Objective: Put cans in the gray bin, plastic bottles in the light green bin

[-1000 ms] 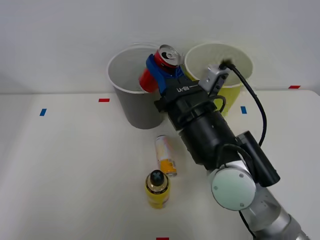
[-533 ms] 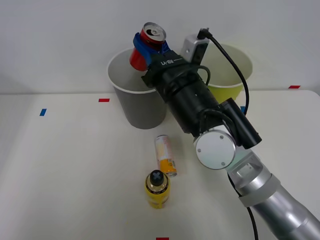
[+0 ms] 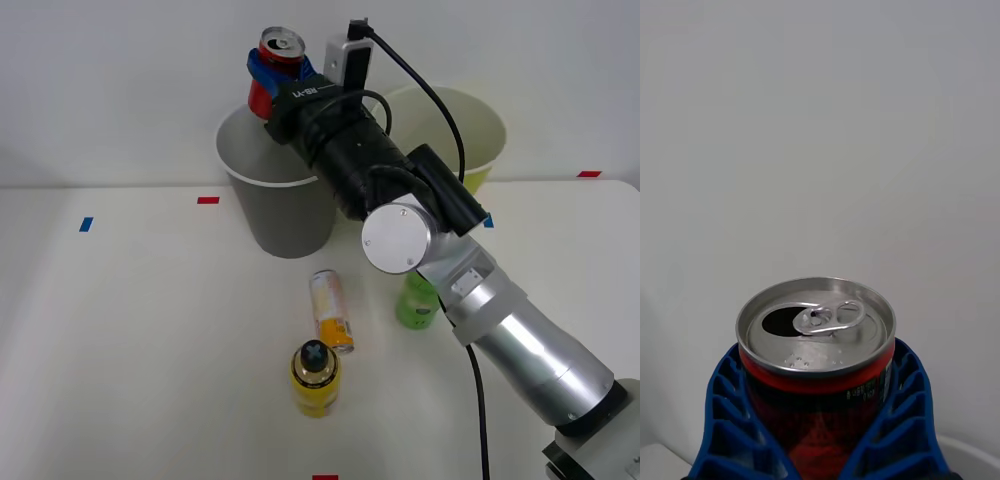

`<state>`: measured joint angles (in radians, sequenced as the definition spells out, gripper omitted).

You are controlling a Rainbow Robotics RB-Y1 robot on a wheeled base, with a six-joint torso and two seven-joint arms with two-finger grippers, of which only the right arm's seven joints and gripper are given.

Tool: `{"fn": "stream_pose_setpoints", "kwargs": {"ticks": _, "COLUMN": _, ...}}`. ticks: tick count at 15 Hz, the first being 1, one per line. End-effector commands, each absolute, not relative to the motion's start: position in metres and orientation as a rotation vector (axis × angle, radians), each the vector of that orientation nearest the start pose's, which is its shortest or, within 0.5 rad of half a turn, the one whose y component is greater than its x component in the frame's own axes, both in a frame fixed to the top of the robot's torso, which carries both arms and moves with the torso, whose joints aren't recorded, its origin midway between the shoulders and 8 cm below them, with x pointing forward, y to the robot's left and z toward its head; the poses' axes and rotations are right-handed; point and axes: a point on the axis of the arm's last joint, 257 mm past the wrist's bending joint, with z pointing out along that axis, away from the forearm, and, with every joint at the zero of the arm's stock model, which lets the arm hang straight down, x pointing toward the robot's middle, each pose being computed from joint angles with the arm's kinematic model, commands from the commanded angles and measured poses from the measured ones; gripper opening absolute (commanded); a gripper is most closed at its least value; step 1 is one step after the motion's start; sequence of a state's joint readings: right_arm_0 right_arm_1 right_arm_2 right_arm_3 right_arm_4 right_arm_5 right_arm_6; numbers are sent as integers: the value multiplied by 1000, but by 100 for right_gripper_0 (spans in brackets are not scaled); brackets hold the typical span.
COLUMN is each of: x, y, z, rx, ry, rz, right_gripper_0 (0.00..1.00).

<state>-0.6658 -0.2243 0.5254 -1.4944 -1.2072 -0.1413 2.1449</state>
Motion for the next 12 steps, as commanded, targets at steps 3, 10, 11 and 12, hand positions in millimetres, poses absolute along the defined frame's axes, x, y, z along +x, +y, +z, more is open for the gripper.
{"fn": "stream_pose_setpoints", "kwargs": {"ticks": 3, "x": 572, "y": 63, "z": 39, "rx": -337, "ry": 1126, "rz": 669, "right_gripper_0": 0}}
{"fn": "stream_pose_setpoints", "kwargs": {"ticks": 10, "x": 571, "y": 66, "z": 38, "rx": -305, "ry": 1143, "rz": 722, "right_gripper_0": 52}}
{"fn": "stream_pose_setpoints", "kwargs": {"ticks": 11, "x": 570, "y": 67, "z": 39, "rx": -301, "ry": 1143, "rz": 729, "right_gripper_0": 57}}
{"fn": "stream_pose_setpoints", "kwargs": {"ticks": 12, "x": 570, "y": 68, "z": 39, "rx": -297, "ry": 1144, "rz": 736, "right_gripper_0": 62}}
